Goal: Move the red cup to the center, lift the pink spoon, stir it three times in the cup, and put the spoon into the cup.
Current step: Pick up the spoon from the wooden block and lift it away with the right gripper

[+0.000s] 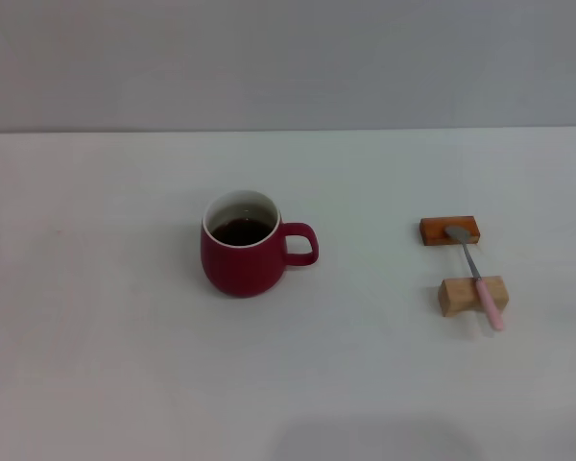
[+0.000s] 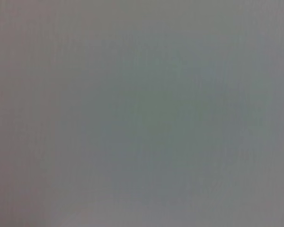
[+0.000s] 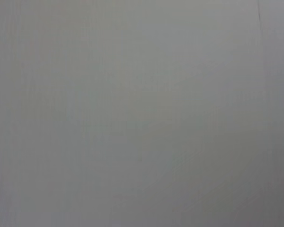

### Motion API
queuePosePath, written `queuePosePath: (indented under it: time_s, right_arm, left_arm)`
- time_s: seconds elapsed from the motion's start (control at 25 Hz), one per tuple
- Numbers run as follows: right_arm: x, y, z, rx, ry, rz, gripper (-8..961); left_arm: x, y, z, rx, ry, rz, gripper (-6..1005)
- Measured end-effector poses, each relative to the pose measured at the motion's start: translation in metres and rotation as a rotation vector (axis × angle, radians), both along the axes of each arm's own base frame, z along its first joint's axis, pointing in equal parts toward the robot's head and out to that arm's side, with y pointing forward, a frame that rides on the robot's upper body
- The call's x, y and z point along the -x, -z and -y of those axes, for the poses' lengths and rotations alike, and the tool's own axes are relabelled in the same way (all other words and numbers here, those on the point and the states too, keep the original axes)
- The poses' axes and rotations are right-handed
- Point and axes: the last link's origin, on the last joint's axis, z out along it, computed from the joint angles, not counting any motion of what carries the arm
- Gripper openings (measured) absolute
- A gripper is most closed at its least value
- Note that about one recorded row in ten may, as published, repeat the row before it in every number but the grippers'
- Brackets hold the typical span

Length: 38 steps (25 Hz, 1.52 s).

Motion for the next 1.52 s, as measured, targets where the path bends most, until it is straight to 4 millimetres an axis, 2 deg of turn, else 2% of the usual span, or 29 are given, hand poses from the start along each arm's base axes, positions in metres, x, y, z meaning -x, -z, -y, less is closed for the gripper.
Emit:
queuePosePath:
  time_s: [0.08, 0.12, 0.16, 0.2, 0.24, 0.32, 0.36, 0.4, 0.48, 0.52, 0.68, 0.8, 1.12, 1.52]
  right_arm:
    - [0.002, 0.008, 0.007, 0.0, 0.0, -0.012, 574]
    - [0.006, 0.018, 0.014, 0.012, 0.001, -0.022, 574]
    - [0.006, 0.018, 0.014, 0.012, 0.001, -0.022, 574]
    - [0.015, 0.03, 0.019, 0.028, 0.005, -0.033, 574]
    - [0.015, 0.03, 0.019, 0.028, 0.005, -0.033, 574]
    - [0.028, 0.045, 0.025, 0.06, 0.018, -0.03, 574]
    - [0.028, 0.045, 0.025, 0.06, 0.018, -0.03, 574]
    - [0.039, 0.056, 0.03, 0.09, 0.002, -0.042, 574]
    - [0.043, 0.061, 0.033, 0.105, -0.01, -0.056, 574]
    - [0.052, 0.07, 0.039, 0.138, -0.029, -0.089, 574]
    - [0.064, 0.085, 0.046, 0.193, -0.037, -0.108, 573]
    - [0.078, 0.099, 0.057, 0.259, -0.039, -0.112, 573]
    - [0.097, 0.118, 0.079, 0.394, -0.05, -0.134, 573]
    - [0.101, 0.14, 0.094, 0.552, -0.047, -0.158, 573]
  left_arm:
    - [-0.002, 0.0, -0.002, -0.002, 0.005, 0.001, 467]
    - [-0.003, 0.0, -0.002, -0.003, 0.009, -0.001, 491]
    - [-0.003, 0.0, -0.002, -0.003, 0.009, -0.001, 514]
    - [-0.003, 0.0, -0.002, -0.003, 0.009, -0.001, 538]
    - [-0.004, 0.0, -0.004, -0.003, 0.014, -0.003, 562]
    - [-0.007, -0.001, -0.007, -0.001, 0.018, -0.015, 636]
    - [-0.007, -0.001, -0.007, -0.001, 0.018, -0.015, 674]
    - [-0.009, -0.001, -0.01, 0.003, 0.022, -0.035, 711]
    - [-0.012, -0.001, -0.012, 0.006, 0.025, -0.052, 785]
    - [-0.014, -0.001, -0.014, 0.009, 0.028, -0.066, 797]
    - [-0.016, -0.001, -0.016, 0.01, 0.033, -0.071, 843]
    - [-0.016, -0.001, -0.016, 0.009, 0.032, -0.072, 839]
    - [-0.014, -0.004, -0.016, -0.002, 0.026, -0.069, 837]
    - [-0.01, -0.005, -0.011, -0.006, 0.017, -0.073, 836]
